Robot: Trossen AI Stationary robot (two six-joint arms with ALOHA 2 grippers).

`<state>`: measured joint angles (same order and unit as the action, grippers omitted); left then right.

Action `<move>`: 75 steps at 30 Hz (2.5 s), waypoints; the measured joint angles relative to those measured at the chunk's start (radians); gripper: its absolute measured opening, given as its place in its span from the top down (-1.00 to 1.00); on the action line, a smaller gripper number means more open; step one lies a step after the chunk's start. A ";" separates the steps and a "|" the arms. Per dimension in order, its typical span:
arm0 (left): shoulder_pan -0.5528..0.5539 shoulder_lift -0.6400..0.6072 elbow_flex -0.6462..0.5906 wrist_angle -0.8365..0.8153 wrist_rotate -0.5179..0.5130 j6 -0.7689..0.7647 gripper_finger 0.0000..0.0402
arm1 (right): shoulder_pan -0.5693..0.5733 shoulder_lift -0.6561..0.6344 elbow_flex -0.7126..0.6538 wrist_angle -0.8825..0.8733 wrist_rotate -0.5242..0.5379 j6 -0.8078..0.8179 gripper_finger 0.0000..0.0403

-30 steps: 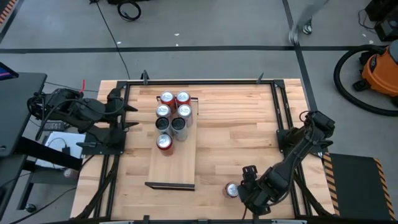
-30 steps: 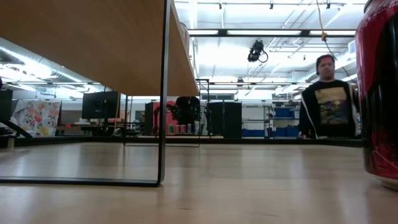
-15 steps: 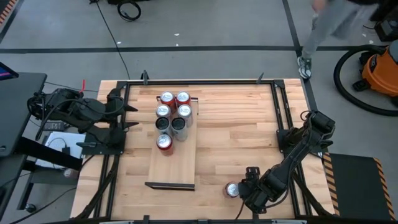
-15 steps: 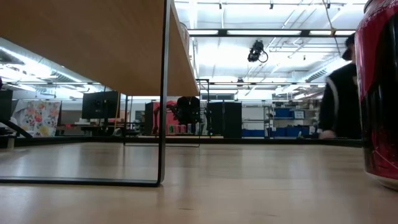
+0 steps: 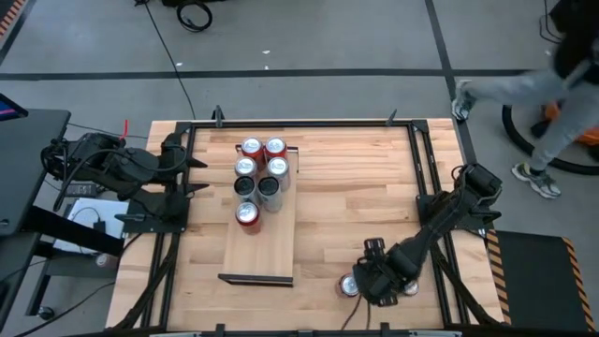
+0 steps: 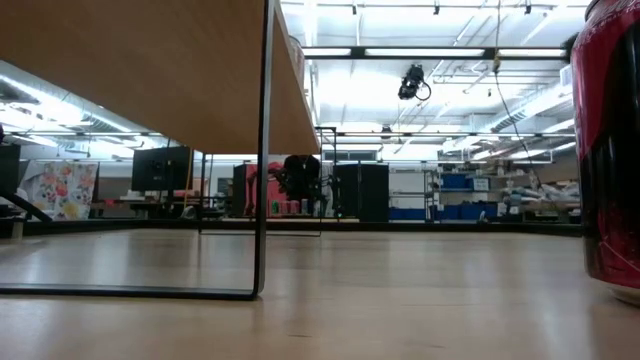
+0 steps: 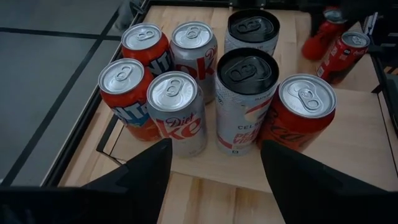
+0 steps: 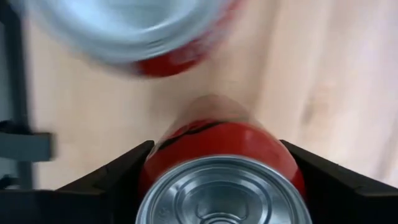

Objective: Pick and place cans onto a shelf
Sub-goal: Put the red-black soda can on the shelf aligned with the other red-black pattern soda can

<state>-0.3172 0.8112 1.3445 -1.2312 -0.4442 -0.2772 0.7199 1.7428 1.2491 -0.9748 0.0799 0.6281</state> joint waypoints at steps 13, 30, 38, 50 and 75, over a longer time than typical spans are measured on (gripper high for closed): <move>0.000 0.000 0.000 0.000 0.000 -0.018 -0.29 | -0.249 -0.042 -0.006 -0.023 0.083 -0.332 -0.60; 0.000 0.000 0.000 0.000 0.007 -0.052 -0.29 | -0.502 -0.043 -0.002 0.117 -0.026 -0.467 -0.80; 0.000 0.000 0.000 0.001 -0.008 -0.051 -0.29 | -0.519 -0.043 0.111 0.053 0.032 -0.471 -0.87; 0.000 0.000 0.000 0.001 -0.008 -0.051 -0.29 | -0.490 -0.124 0.149 -0.027 0.169 -0.318 -0.78; 0.000 0.000 0.000 0.001 -0.008 -0.051 -0.29 | -0.386 -0.542 -0.570 0.568 0.110 -0.208 -0.78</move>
<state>-0.3172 0.8112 1.3445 -1.2304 -0.4519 -0.3279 0.3335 1.2003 0.6792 -0.4069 0.1900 0.4200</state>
